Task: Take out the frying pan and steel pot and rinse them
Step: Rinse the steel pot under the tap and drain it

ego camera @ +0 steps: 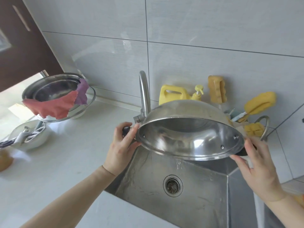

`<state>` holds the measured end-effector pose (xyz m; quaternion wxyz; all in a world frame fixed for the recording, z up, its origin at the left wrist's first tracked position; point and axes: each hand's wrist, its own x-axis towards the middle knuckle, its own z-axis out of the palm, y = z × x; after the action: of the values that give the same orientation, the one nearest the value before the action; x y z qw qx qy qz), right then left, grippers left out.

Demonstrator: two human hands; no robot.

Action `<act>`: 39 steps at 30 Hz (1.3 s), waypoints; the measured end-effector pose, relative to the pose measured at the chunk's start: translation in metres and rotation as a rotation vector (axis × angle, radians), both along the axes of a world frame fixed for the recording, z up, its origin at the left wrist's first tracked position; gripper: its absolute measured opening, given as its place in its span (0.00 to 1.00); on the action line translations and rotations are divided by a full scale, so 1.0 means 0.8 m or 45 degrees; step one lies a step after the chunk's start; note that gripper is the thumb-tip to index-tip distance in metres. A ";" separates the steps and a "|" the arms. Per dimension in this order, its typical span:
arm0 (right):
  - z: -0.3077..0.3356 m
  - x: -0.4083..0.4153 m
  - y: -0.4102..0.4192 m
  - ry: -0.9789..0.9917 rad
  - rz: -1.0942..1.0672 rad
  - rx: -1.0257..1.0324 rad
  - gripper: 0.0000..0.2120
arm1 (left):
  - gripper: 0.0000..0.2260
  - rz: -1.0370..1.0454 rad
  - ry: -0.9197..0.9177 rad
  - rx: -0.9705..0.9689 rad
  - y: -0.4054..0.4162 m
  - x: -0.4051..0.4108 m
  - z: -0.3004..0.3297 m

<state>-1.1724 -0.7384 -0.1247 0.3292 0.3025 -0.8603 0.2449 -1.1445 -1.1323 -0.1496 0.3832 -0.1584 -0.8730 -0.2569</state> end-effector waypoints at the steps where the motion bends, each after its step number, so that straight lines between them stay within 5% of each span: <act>1: -0.007 0.003 0.002 -0.086 0.003 -0.003 0.26 | 0.37 -0.007 -0.074 0.021 0.005 0.002 -0.010; 6: -0.052 0.017 0.017 -0.699 -0.091 -0.092 0.32 | 0.44 -0.048 -0.582 0.139 0.030 -0.009 -0.051; 10: -0.068 -0.001 0.026 -1.117 -0.088 -0.084 0.49 | 0.43 -0.157 -1.067 0.265 0.027 -0.037 -0.058; 26: -0.081 -0.044 -0.062 -2.270 0.107 -0.334 0.36 | 0.30 -0.194 -2.056 0.420 -0.094 -0.054 -0.018; 30: -0.100 -0.027 -0.073 -2.327 0.219 -0.404 0.36 | 0.30 -0.125 -2.036 0.268 -0.107 -0.061 0.002; 39: -0.131 0.019 -0.095 -1.859 0.146 -0.621 0.41 | 0.34 -0.077 -1.487 0.003 -0.089 -0.062 0.026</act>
<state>-1.1569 -0.8147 -0.2293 -0.2776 0.0273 -0.7642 0.5816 -1.1942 -1.2033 -0.1288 -0.1687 -0.0149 -0.9344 -0.3135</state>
